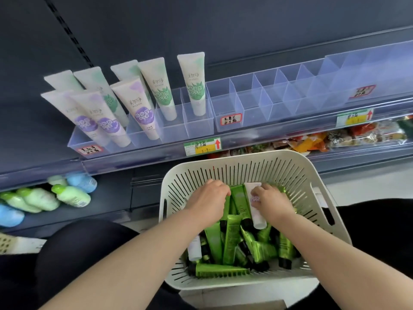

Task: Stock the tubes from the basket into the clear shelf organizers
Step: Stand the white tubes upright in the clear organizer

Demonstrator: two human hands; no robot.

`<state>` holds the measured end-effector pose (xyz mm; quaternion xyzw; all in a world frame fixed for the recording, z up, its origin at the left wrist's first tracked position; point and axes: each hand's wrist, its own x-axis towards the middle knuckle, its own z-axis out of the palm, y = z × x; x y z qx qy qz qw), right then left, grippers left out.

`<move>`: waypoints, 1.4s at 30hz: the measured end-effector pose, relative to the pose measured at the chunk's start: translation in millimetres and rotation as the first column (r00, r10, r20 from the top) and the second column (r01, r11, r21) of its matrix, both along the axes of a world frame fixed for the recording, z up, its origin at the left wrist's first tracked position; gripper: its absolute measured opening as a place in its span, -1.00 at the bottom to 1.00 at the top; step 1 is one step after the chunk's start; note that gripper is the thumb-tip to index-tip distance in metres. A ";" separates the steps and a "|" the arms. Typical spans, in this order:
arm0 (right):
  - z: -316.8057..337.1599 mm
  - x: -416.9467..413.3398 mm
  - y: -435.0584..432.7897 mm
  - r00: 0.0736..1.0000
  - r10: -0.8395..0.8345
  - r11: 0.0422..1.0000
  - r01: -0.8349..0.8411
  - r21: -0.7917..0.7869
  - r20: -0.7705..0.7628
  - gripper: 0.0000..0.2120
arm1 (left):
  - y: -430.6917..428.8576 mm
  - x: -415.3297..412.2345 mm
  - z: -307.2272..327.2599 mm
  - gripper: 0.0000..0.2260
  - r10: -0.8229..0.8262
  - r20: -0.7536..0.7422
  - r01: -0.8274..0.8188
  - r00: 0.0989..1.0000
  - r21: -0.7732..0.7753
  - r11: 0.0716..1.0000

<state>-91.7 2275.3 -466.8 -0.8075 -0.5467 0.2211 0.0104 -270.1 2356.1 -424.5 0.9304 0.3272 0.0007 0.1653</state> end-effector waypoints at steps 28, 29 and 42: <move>45.2 3.8 24.6 0.982 0.120 0.948 -0.070 0.309 -0.145 -0.85 | 27.1 -28.2 -24.6 -0.76 0.076 -0.514 -0.162 0.854 -0.125 0.979; 46.9 1.7 23.1 0.984 0.150 0.930 -0.108 0.350 -0.095 -0.84 | 26.5 -27.8 -26.1 -0.73 0.052 -0.542 -0.143 0.839 -0.127 0.982; 8.2 1.3 9.4 0.984 -0.068 0.991 0.048 -0.124 -0.162 -0.39 | 27.0 -25.1 -32.7 -0.59 -0.013 -0.617 -0.112 0.787 -0.164 0.980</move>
